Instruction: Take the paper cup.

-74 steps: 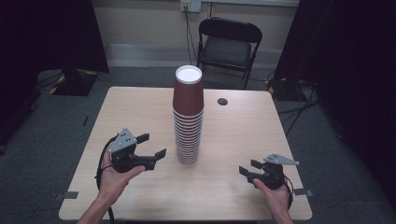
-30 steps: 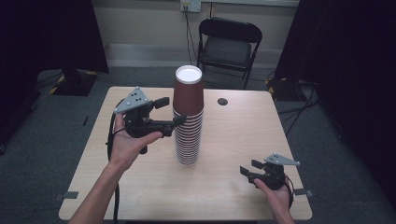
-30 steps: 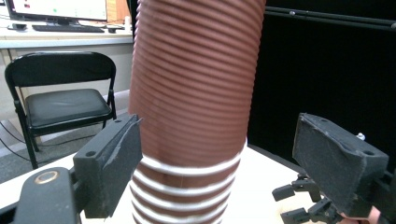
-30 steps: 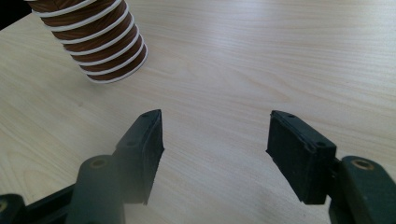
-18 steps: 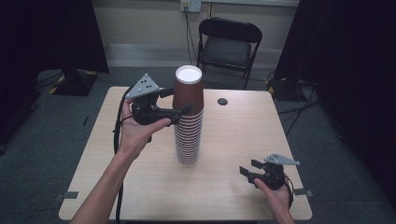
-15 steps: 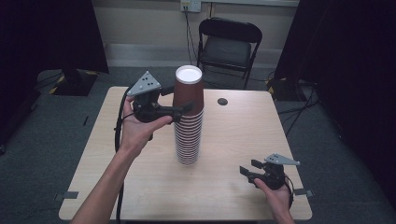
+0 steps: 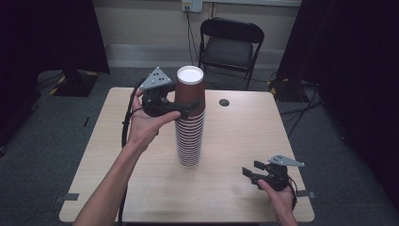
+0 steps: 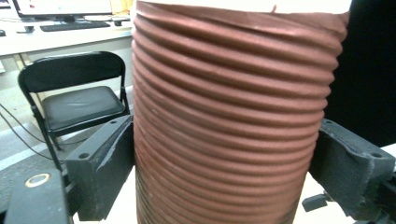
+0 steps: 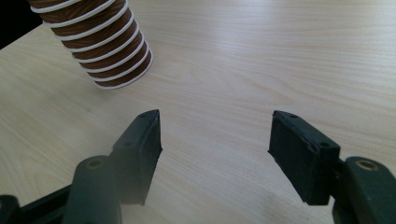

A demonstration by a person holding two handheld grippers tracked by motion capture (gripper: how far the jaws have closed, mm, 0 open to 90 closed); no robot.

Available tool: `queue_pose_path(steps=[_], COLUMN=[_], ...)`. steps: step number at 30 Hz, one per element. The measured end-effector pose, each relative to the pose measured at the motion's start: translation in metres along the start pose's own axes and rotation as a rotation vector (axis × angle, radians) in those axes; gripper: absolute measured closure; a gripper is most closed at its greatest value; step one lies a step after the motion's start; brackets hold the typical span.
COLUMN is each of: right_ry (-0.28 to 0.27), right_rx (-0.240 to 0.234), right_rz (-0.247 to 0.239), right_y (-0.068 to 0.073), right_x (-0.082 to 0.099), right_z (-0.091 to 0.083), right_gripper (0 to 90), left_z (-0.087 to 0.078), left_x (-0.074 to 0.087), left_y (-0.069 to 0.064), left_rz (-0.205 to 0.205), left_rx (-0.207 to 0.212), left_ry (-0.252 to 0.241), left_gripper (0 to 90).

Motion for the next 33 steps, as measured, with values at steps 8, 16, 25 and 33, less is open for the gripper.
queue_pose_path(steps=[8, 16, 25, 33], right_ry=[0.003, 0.005, 0.007, 0.008], right_rx=[-0.022, -0.027, -0.030, -0.028], right_rz=[0.009, 0.010, 0.005, 0.007], right_y=[0.001, 0.001, 0.001, 0.001], right_x=[0.000, 0.001, 0.001, 0.001], right_z=[0.000, 0.000, 0.000, 0.000], right_gripper=[34.2, 34.2, 34.1, 34.2], left_z=[0.006, 0.018, 0.024, 0.024], left_x=[0.001, 0.008, 0.015, 0.015], left_y=[0.000, -0.002, -0.002, 0.001], left_rz=[0.002, 0.010, -0.003, 0.001], left_rx=[-0.016, -0.026, -0.018, 0.015], left_ry=[-0.025, 0.013, 0.030, 0.033], left_gripper=[12.3, 7.3, 8.8, 9.1])
Point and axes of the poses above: each handheld gripper's, and its own axes: z roughly forward along the jaws, x roughly out of its underside, y roughly to its left, the point moved 4 cm from there along z, roughly forward along the jaws, and after that the axes turned 2 degrees about -z, right-handed, at the moved point
